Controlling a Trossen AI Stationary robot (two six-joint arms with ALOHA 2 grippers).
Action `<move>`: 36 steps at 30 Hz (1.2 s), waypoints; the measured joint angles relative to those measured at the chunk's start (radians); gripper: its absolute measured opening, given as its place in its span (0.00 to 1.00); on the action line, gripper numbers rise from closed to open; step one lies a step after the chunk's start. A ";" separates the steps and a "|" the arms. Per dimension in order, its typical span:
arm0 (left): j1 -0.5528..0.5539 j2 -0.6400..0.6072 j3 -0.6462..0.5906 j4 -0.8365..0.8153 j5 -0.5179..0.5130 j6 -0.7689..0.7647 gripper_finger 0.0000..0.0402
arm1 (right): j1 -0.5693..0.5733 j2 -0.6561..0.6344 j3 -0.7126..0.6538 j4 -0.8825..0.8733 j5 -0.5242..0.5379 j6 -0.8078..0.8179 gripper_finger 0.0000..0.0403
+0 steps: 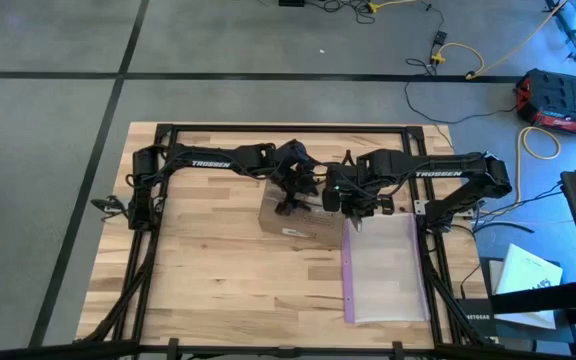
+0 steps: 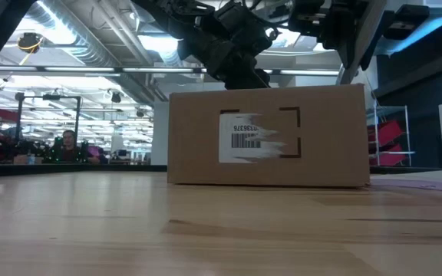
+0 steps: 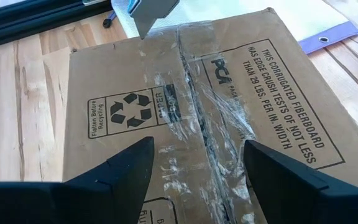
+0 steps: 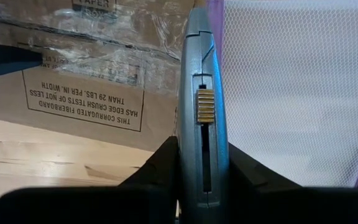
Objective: Unpack boxes
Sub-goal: Open the cardboard box using the cutter
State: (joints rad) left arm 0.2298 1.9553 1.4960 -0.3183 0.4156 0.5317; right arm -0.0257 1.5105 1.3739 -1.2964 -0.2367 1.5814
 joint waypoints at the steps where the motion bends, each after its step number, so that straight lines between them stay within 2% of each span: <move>1: 0.000 0.000 0.000 -0.003 0.000 0.009 0.59 | 0.000 0.000 0.000 0.000 0.000 0.000 0.15; 15: -0.007 -0.080 0.000 -0.139 -0.009 0.008 0.59 | 0.000 0.001 0.000 -0.008 0.008 -0.010 0.15; 23: -0.039 -0.119 0.000 -0.399 -0.020 -0.023 0.59 | 0.000 0.001 -0.001 -0.010 0.016 -0.015 0.15; 30: -0.096 -0.121 0.002 -0.471 -0.041 -0.052 0.59 | 0.001 0.001 -0.001 -0.002 0.014 -0.024 0.15; 36: -0.141 -0.136 0.002 -0.450 -0.157 -0.049 0.59 | 0.001 0.001 -0.001 -0.005 0.014 -0.030 0.15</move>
State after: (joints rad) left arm 0.0884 1.8192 1.4979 -0.7682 0.2590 0.4827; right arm -0.0249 1.5116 1.3731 -1.3012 -0.2224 1.5513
